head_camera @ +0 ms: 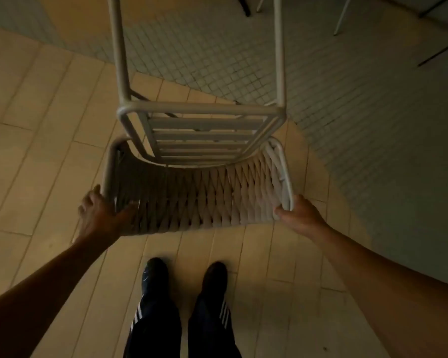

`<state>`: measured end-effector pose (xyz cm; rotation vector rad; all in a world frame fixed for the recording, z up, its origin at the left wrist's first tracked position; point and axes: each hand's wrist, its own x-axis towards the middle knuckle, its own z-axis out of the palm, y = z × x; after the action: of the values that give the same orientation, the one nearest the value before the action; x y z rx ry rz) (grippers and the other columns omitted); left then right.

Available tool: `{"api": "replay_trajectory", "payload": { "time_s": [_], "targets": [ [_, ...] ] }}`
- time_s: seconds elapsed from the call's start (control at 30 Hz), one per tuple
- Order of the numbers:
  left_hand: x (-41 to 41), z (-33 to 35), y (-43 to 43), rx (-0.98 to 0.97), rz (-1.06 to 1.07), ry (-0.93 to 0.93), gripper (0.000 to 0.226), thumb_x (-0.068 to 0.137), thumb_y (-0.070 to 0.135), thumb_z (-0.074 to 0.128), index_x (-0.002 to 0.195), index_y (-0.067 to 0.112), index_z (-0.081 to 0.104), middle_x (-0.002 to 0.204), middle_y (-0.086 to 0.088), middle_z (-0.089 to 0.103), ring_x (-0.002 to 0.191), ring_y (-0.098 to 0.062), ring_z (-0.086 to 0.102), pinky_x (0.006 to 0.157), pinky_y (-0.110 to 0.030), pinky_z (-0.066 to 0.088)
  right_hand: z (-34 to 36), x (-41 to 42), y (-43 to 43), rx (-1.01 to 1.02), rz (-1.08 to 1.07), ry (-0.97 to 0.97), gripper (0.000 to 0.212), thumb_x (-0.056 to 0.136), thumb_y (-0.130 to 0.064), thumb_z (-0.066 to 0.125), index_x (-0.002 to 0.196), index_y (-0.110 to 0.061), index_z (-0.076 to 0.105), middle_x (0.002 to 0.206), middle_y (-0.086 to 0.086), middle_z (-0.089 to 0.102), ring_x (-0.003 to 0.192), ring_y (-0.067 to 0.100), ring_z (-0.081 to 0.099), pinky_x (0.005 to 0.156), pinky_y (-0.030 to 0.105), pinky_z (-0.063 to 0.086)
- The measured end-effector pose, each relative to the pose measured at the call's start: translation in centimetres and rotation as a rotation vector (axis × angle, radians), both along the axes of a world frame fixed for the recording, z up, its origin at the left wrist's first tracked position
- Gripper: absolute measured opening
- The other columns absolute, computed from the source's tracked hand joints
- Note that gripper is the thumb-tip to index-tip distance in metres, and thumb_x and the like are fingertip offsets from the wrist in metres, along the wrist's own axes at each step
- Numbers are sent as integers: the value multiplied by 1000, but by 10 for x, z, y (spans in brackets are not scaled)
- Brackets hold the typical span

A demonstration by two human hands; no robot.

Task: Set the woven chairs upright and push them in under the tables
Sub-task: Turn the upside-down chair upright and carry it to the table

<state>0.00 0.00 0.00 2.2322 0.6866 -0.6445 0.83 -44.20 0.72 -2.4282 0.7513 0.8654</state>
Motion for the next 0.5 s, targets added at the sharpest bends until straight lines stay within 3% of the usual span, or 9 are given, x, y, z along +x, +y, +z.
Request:
{"api": "replay_trajectory", "payload": {
  "time_s": [0.07,0.13,0.2,0.37,0.5],
  "targets": [
    [0,-28,8,26,60,5,102,85,47,77,160,18,13,158,-15,27,141,-41,31,109,-66,39,-32,0,-7,-29,-106,-32,73,92,-44,74,148,-8,44,133,14,58,97,25,61,54,23,42],
    [2,-48,14,-40,124,24,89,82,45,78,151,28,24,142,-15,44,127,-42,49,98,-66,50,-55,-2,-18,-71,-208,-5,75,93,-43,74,148,-6,39,135,17,57,97,28,61,56,26,43],
    [2,-72,18,-39,169,25,78,83,38,78,143,30,29,129,-12,54,112,-37,61,87,-61,57,-83,-3,-19,-96,-254,55,75,98,-43,70,151,-4,33,140,19,56,101,31,59,69,29,45],
    [8,-104,27,46,144,7,67,90,7,70,141,26,33,109,-10,58,93,-35,63,70,-48,57,-121,7,-19,-160,-406,19,59,107,-30,57,150,-1,29,142,25,54,120,39,61,79,34,44],
    [12,-97,33,72,88,-42,50,91,2,67,131,16,41,97,-9,58,88,-34,61,71,-50,57,-118,-1,-18,-167,-373,-47,49,108,-30,55,143,-1,36,131,29,58,97,37,60,74,37,45]
  ]
}}
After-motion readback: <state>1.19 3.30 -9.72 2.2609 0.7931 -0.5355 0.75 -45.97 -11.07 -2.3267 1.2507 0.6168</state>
